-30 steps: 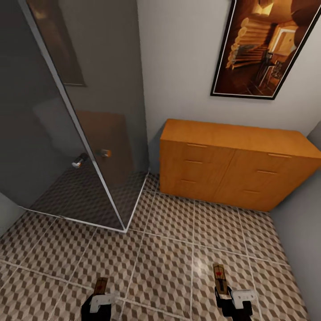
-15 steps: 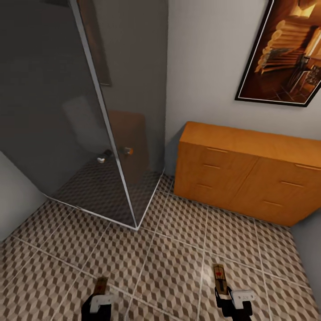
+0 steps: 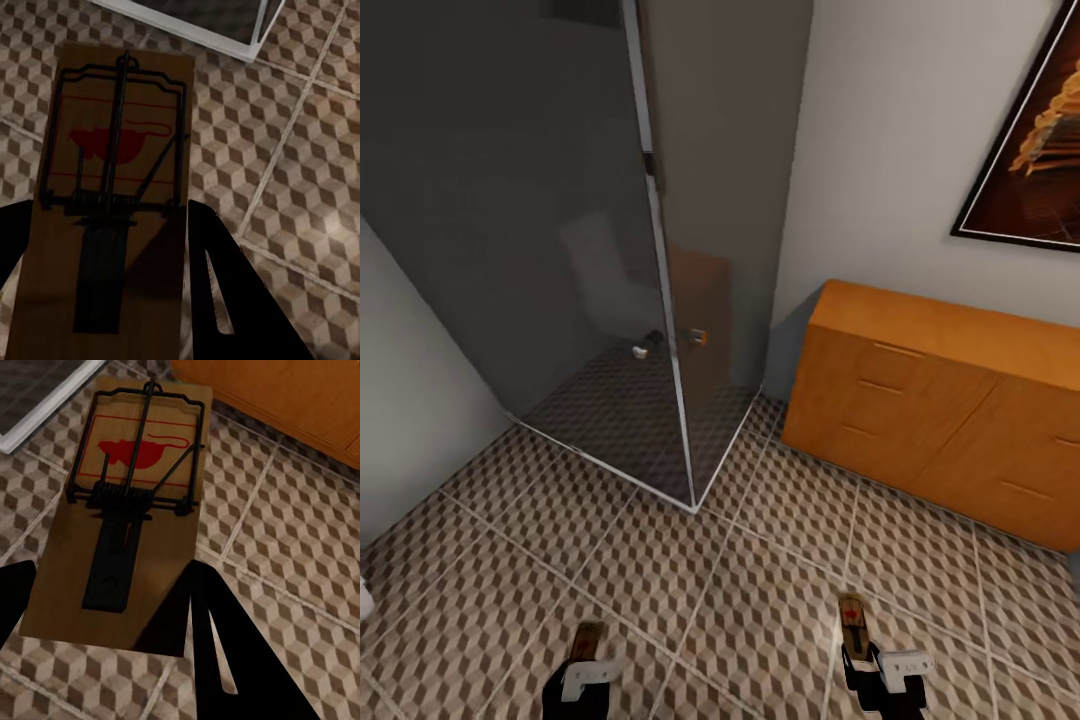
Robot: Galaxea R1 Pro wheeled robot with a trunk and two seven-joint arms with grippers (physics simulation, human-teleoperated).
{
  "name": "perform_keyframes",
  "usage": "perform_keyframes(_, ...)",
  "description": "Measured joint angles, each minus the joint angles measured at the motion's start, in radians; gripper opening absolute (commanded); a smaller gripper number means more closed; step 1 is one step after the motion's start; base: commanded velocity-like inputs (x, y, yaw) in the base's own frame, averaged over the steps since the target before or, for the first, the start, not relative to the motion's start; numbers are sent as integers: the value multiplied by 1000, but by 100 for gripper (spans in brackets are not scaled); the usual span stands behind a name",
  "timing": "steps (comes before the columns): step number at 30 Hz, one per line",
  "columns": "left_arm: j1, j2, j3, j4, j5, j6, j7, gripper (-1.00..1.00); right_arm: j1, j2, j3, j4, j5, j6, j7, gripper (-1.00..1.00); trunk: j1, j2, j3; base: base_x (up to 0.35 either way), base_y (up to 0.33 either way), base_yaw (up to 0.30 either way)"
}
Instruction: Take the four mousetraps from the cabinet in the bathroom and place them on the bathroom floor. Make sure all four end up on the same floor surface, and ensure that at least two of them are either under or directly next to the same bathroom sink.
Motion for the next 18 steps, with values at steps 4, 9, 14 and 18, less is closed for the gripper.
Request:
perform_keyframes(4, 0, 0, 0, 0, 0, 0, 0, -100, 0, 0, 0, 0, 0, 0, 0, -100, 0, 0, 0, 0, 0, 289)
perform_keyframes(9, 0, 0, 0, 0, 0, 0, 0, -100, 0, 0, 0, 0, 0, 0, 0, -100, 0, 0, 0, 0, 0, 289)
perform_keyframes(14, 0, 0, 0, 0, 0, 0, 0, -100, 0, 0, 0, 0, 0, 0, 0, -100, 0, 0, 0, 0, 0, 289)
perform_keyframes(18, 0, 0, 0, 0, 0, 0, 0, -100, 0, 0, 0, 0, 0, 0, 0, -100, 0, 0, 0, 0, 0, 289)
